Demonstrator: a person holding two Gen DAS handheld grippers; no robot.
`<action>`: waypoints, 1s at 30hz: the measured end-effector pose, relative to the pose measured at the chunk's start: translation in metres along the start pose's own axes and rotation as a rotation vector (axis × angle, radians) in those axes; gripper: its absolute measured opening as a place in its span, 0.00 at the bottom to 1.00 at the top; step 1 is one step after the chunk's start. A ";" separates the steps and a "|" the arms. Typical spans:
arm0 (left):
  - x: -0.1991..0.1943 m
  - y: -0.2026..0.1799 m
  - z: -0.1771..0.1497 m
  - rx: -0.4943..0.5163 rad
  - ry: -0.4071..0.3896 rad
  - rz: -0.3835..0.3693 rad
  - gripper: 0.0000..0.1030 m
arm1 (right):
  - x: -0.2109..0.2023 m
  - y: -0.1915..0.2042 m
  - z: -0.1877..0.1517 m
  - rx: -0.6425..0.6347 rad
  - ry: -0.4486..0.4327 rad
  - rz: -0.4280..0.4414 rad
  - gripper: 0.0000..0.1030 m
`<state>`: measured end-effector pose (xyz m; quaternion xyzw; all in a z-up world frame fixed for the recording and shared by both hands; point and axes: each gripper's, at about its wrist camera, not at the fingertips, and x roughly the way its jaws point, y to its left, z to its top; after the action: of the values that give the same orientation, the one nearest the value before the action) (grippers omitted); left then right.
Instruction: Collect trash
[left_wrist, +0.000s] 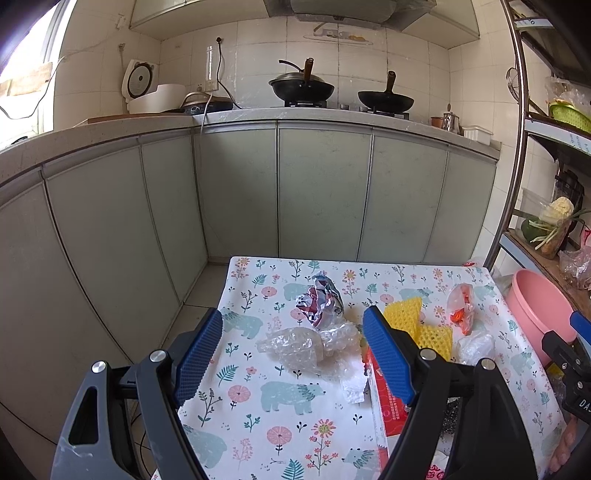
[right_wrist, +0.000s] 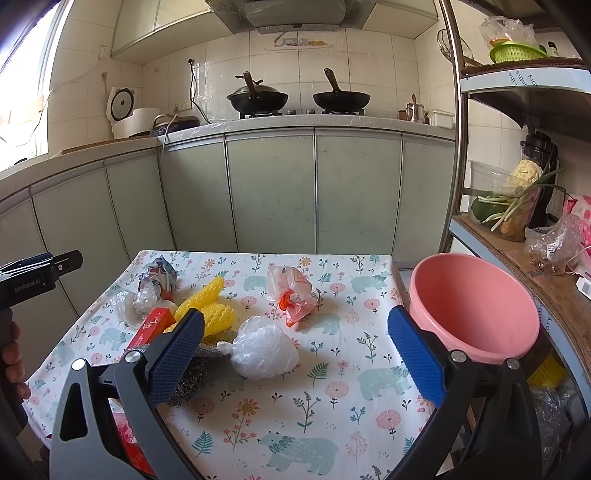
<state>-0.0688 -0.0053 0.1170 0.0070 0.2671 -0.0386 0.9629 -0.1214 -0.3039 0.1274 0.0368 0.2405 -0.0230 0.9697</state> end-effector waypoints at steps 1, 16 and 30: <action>0.000 0.000 0.000 0.000 -0.001 0.000 0.75 | 0.000 0.000 0.000 0.000 0.000 0.000 0.97; 0.001 -0.002 -0.002 0.005 0.000 -0.012 0.75 | 0.001 -0.001 -0.002 0.001 0.003 -0.002 0.97; -0.018 0.008 -0.012 0.021 -0.019 -0.205 0.75 | 0.000 -0.010 -0.013 -0.014 0.087 0.037 0.97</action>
<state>-0.0899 0.0044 0.1157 -0.0104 0.2570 -0.1398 0.9562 -0.1284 -0.3130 0.1153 0.0352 0.2819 -0.0018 0.9588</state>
